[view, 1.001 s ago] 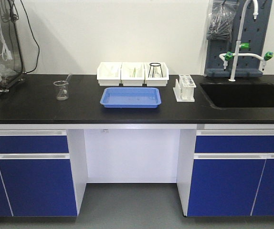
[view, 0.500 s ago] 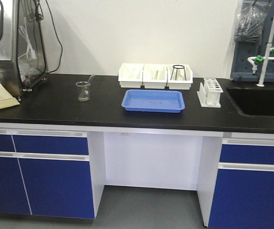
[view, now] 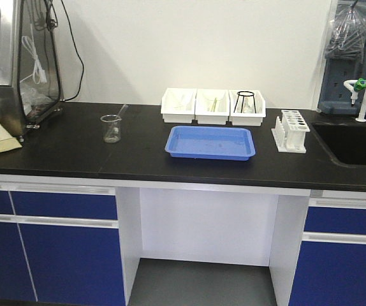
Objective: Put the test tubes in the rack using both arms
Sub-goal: 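Drive the base up to the bench facing the white bins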
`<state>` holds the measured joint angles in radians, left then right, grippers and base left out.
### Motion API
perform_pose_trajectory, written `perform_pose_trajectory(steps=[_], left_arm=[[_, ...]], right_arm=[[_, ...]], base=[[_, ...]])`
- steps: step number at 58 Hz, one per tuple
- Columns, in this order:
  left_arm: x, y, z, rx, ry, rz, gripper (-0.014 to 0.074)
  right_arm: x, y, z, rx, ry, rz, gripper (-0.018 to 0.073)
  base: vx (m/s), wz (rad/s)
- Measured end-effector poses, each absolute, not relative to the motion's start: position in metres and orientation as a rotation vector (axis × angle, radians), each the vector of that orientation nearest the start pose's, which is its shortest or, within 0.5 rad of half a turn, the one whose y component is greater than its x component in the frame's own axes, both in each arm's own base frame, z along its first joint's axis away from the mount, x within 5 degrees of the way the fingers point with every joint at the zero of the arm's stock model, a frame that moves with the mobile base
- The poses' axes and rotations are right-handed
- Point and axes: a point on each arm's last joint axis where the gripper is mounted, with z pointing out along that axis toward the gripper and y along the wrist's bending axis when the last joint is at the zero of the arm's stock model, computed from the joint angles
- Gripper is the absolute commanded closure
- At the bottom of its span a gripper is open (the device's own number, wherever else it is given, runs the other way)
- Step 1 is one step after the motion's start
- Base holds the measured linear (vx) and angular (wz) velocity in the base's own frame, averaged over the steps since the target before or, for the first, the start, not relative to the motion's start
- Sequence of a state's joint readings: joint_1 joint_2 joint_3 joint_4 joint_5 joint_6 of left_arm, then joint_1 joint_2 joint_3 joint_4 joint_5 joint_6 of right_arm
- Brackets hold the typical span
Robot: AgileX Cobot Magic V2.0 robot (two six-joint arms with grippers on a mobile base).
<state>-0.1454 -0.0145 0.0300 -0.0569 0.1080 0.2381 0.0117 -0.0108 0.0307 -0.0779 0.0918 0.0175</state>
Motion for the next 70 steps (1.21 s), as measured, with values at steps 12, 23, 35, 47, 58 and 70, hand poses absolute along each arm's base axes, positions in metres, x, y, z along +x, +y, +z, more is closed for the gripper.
perform_pose_trajectory(steps=[12, 23, 35, 47, 58, 70], left_arm=[[0.0559, -0.0087, 0.194, 0.266, 1.585, 0.023, 0.0617], [0.0559, -0.0087, 0.194, 0.266, 1.585, 0.023, 0.0617], [0.0559, -0.0087, 0.194, 0.266, 1.585, 0.023, 0.0617], [0.0559, -0.0087, 0.194, 0.266, 1.585, 0.023, 0.0617], [0.0559, -0.0087, 0.194, 0.266, 1.585, 0.023, 0.0617], [0.0559, -0.0087, 0.194, 0.266, 1.585, 0.023, 0.0617]], right_arm=[[0.0569, 0.0, 0.1951, -0.052, 1.594, -0.043, 0.0567], [0.0569, 0.0, 0.1951, -0.052, 1.594, -0.043, 0.0567], [0.0569, 0.0, 0.1951, -0.052, 1.594, -0.043, 0.0567], [0.0569, 0.0, 0.1951, -0.052, 1.594, -0.043, 0.0567], [0.0569, 0.0, 0.1951, -0.052, 1.594, -0.043, 0.0567], [0.0569, 0.0, 0.1951, -0.052, 1.594, -0.043, 0.0567]], base=[[0.22, -0.09], [0.26, -0.06], [0.32, -0.04], [0.36, -0.05], [0.38, -0.05], [0.4, -0.06]])
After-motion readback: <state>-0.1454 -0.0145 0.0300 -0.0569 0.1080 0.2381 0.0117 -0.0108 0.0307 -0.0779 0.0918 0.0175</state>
